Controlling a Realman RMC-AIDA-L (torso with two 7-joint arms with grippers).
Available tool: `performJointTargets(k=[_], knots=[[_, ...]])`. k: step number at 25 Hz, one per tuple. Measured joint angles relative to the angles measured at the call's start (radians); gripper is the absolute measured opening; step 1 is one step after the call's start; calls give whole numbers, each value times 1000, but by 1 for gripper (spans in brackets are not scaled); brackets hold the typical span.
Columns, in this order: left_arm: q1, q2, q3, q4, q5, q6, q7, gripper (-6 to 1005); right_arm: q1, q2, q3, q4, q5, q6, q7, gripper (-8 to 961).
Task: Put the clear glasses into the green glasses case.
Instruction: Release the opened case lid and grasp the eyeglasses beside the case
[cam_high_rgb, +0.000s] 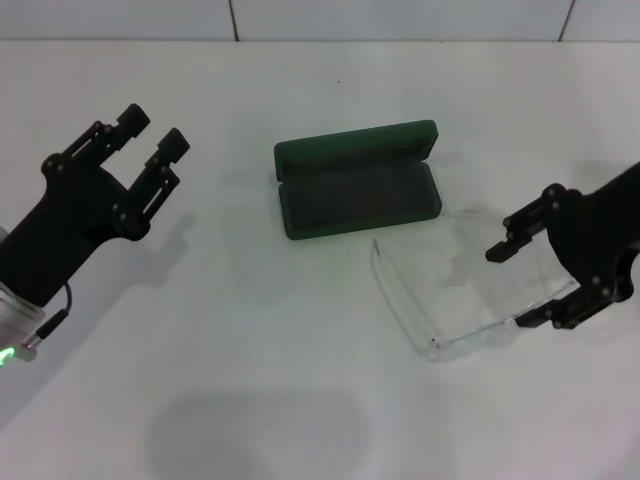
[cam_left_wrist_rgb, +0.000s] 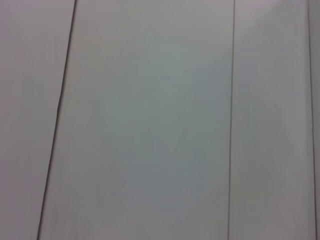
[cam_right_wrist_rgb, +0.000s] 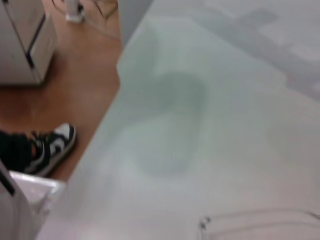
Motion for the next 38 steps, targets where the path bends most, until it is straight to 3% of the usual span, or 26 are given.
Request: performJointTargets(k=[8, 18, 26, 38], knots=[[9, -2, -1, 27, 2, -15, 5, 532, 25, 62, -38, -86, -226, -18, 53, 686], [-7, 0, -8, 37, -2, -66, 8, 542, 21, 65, -188, -87, -251, 72, 110, 609], [-9, -1, -8, 38, -24, -74, 9, 550, 25, 67, -314, -80, -255, 159, 138, 609], [-29, -2, -8, 54, -29, -119, 9, 562, 14, 69, -408, -55, -254, 225, 133, 600]])
